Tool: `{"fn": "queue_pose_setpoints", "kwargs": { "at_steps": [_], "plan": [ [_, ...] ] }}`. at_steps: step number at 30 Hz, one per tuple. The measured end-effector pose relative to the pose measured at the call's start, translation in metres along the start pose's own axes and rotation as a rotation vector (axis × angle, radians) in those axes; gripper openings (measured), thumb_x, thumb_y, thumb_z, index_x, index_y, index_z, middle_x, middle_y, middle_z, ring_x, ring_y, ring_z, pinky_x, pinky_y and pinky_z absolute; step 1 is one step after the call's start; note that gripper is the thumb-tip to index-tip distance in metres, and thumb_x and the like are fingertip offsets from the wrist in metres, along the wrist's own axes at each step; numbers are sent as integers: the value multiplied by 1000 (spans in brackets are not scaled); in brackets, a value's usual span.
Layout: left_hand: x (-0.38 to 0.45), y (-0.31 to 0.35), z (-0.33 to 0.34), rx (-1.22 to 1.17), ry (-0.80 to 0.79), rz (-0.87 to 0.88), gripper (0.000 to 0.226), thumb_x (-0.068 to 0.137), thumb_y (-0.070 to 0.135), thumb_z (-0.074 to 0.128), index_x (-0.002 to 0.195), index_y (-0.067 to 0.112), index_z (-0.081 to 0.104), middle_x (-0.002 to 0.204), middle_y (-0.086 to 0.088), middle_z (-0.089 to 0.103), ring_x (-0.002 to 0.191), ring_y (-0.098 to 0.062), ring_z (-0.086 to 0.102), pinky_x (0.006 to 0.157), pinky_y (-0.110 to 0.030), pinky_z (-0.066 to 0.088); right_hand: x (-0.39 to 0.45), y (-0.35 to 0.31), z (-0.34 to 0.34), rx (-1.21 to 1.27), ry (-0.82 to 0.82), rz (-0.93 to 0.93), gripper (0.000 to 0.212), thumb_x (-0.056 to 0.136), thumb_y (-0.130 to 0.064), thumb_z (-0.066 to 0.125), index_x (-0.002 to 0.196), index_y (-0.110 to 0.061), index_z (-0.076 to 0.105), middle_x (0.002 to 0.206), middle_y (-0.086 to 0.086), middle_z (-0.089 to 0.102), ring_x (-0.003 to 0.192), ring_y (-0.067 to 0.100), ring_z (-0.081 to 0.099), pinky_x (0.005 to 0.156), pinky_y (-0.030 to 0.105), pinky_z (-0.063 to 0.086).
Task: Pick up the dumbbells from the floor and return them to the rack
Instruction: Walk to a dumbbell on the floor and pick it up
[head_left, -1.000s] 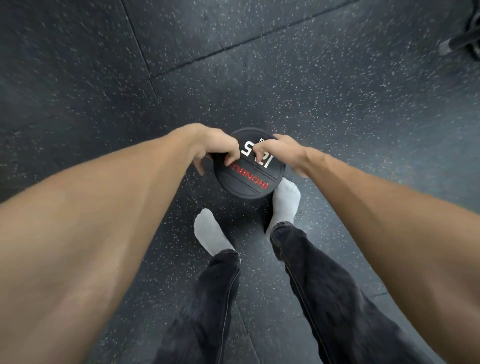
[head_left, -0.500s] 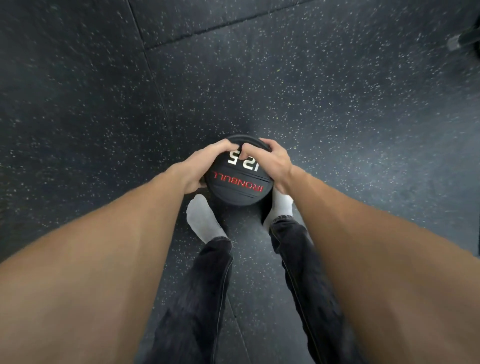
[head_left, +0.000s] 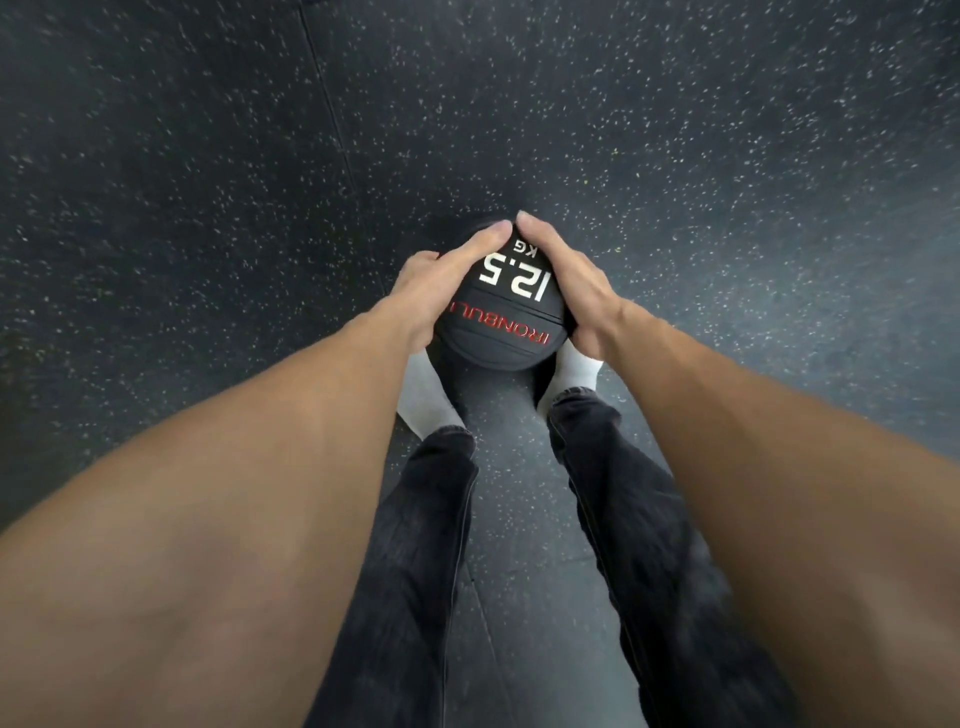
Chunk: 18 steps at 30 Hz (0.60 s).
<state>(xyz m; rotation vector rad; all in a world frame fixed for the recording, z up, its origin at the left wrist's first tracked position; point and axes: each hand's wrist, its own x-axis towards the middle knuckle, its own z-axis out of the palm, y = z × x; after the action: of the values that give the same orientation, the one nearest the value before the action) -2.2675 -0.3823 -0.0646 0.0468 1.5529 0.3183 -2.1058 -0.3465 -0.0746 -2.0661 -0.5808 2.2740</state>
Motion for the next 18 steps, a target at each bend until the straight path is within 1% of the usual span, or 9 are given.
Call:
{"fn": "queue_pose_setpoints", "kwargs": {
  "at_steps": [1, 2, 5, 6, 7, 10, 14, 16, 18],
  "plan": [
    [0, 2, -1, 26, -30, -13, 72, 61, 68, 85, 114, 20, 74, 99, 3, 81, 92, -15, 78, 92, -39, 59, -1, 0, 0, -3, -1, 19, 61, 80, -65, 75, 115, -14, 76, 104, 5, 82, 96, 21, 79, 83, 36, 65],
    [-1, 5, -2, 37, -42, -17, 68, 62, 68, 84, 111, 21, 76, 97, 4, 81, 91, -15, 78, 91, -38, 59, -1, -2, -1, 1, 5, 25, 61, 80, -65, 75, 114, -14, 77, 103, 5, 82, 94, 20, 80, 80, 35, 64],
    [-4, 11, 1, -9, -9, -21, 66, 62, 66, 85, 110, 21, 77, 93, 5, 81, 85, -13, 79, 87, -35, 61, -7, -11, 4, 40, 34, 30, 61, 78, -62, 78, 112, -12, 77, 100, 5, 82, 89, 19, 80, 67, 29, 63],
    [-7, 13, 2, -18, -10, -19, 64, 63, 66, 85, 109, 22, 77, 92, 5, 81, 84, -12, 79, 85, -34, 61, -9, -16, 4, 31, 46, 30, 61, 77, -61, 79, 112, -11, 77, 100, 5, 82, 88, 19, 80, 65, 28, 63],
    [-13, 16, 3, -27, -16, -19, 61, 65, 65, 84, 109, 23, 77, 92, 5, 81, 84, -12, 78, 83, -33, 61, -14, -21, 5, 14, 52, 23, 62, 76, -61, 80, 112, -11, 77, 101, 5, 82, 89, 20, 80, 67, 29, 63],
    [-39, 18, 0, -113, -11, -4, 53, 72, 61, 82, 108, 23, 78, 93, 4, 81, 86, -13, 78, 78, -31, 60, -33, -35, 10, -62, 53, -4, 63, 74, -61, 82, 110, -9, 78, 100, 5, 82, 91, 21, 80, 79, 35, 65],
    [-106, 12, -6, -236, 9, 24, 51, 73, 59, 82, 109, 23, 79, 95, 5, 81, 84, -10, 78, 74, -28, 59, -94, -47, 25, -133, 35, -24, 64, 71, -60, 84, 108, -9, 79, 100, 6, 82, 93, 23, 80, 86, 40, 65],
    [-151, 8, -12, -306, 16, 28, 52, 71, 58, 84, 107, 21, 80, 95, 2, 81, 87, -14, 78, 81, -32, 60, -138, -53, 36, -161, 22, -20, 60, 74, -58, 84, 107, -9, 80, 98, 7, 82, 93, 24, 80, 82, 38, 66],
    [-201, 4, -20, -397, 9, 22, 53, 70, 56, 86, 107, 18, 80, 97, -1, 81, 88, -18, 79, 84, -35, 60, -186, -62, 48, -204, -3, -12, 58, 76, -55, 84, 108, -7, 79, 96, 8, 82, 91, 24, 80, 71, 32, 65]
  ]
}}
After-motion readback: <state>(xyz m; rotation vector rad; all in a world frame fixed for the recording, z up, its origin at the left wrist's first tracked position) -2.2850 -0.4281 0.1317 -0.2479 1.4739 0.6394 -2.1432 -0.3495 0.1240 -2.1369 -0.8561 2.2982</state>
